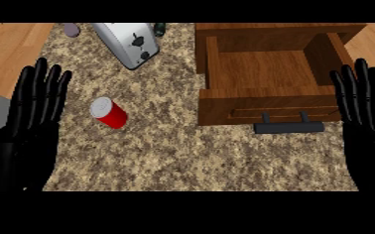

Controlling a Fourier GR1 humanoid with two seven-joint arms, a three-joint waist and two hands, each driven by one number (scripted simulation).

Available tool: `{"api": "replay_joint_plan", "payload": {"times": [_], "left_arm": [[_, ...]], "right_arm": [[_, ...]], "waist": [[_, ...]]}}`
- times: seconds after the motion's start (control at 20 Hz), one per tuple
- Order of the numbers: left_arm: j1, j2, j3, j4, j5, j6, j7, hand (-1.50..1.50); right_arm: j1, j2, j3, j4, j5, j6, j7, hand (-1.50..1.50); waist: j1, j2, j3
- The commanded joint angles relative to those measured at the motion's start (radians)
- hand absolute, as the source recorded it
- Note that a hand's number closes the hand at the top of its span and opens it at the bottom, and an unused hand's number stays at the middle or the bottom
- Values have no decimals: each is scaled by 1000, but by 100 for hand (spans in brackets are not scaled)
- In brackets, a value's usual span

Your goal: Pick up the can, place it into the drawer and close the drawer

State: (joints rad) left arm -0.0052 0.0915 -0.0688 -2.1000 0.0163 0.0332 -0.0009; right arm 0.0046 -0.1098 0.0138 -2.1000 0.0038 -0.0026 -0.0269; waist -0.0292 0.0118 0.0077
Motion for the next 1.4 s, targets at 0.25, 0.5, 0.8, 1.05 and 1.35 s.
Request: {"api": "replay_joint_plan", "payload": {"times": [0.25, 0.5, 0.8, 1.05, 1.35], "left_arm": [[-82, 147, -154, 28, 411, -505, -65, -150], [-34, 413, 7, 197, 535, -697, 67, -150], [-144, 516, 143, 453, 672, -897, 38, -150], [-172, 521, 162, 490, 755, -894, 141, -150], [-280, 490, 176, 609, 718, -891, 194, -150]], "right_arm": [[-25, 7, -2, 13, 5, -6, -13, -150], [56, -4, -57, 61, -18, -39, 202, -150], [163, 4, -32, -35, -7, -24, 217, -150], [169, -26, -121, -12, -82, 26, 198, -150], [183, -11, -129, -1, -83, 52, 164, -150]], "waist": [[-15, -3, -13], [16, -8, -9], [18, -11, -8], [23, -12, -7], [21, -12, -8]]}}
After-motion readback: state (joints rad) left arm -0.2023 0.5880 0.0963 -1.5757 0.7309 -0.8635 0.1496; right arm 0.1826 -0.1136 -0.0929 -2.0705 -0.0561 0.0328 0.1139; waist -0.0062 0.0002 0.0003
